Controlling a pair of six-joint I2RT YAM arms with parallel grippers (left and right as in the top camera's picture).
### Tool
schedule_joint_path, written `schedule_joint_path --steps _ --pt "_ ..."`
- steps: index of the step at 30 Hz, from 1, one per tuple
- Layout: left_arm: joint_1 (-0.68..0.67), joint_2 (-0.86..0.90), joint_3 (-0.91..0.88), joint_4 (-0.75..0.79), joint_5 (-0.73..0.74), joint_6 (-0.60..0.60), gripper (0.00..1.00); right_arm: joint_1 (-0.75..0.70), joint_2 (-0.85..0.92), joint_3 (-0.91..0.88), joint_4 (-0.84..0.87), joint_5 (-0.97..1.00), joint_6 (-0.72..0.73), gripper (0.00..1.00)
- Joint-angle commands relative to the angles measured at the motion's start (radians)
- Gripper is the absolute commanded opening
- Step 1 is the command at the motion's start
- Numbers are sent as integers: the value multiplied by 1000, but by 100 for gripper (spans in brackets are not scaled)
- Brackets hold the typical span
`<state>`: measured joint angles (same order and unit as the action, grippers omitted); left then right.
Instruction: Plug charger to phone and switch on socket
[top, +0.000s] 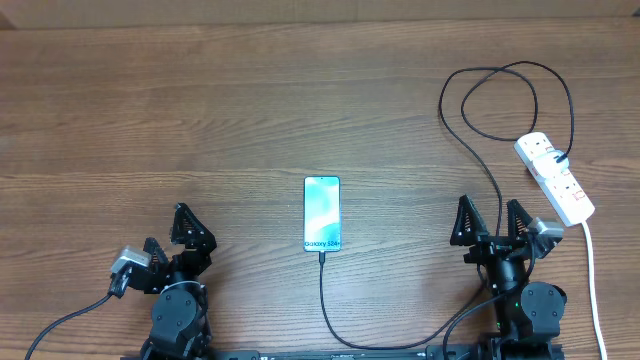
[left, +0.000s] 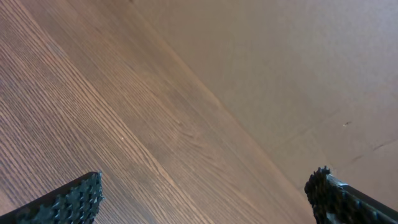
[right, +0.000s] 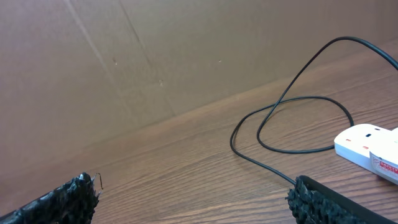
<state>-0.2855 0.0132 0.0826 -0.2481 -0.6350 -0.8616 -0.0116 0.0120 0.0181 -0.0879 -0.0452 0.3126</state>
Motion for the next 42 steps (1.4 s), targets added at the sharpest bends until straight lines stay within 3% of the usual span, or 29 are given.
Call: schedule_joint_path --steps 1,15,19,29,32,37,42 --pt "3 -7 -3 -2 -3 17 100 3 -9 -10 7 6 -6 100" --pt "3 -8 -3 -1 0 17 100 3 -9 -10 7 7 -6 100" --pt "36 -8 -3 -3 -108 17 99 3 -9 -10 6 7 -6 100" --pt "127 -10 -3 6 24 62 100 3 -9 -10 6 7 -6 100" --pt "164 -10 -8 37 118 125 99 3 -9 -10 7 6 -6 100" --pt "203 -10 -76 342 280 330 100 3 -9 -10 7 7 -6 100" --pt "222 -10 -78 382 450 546 99 3 -9 -10 7 7 -6 100"
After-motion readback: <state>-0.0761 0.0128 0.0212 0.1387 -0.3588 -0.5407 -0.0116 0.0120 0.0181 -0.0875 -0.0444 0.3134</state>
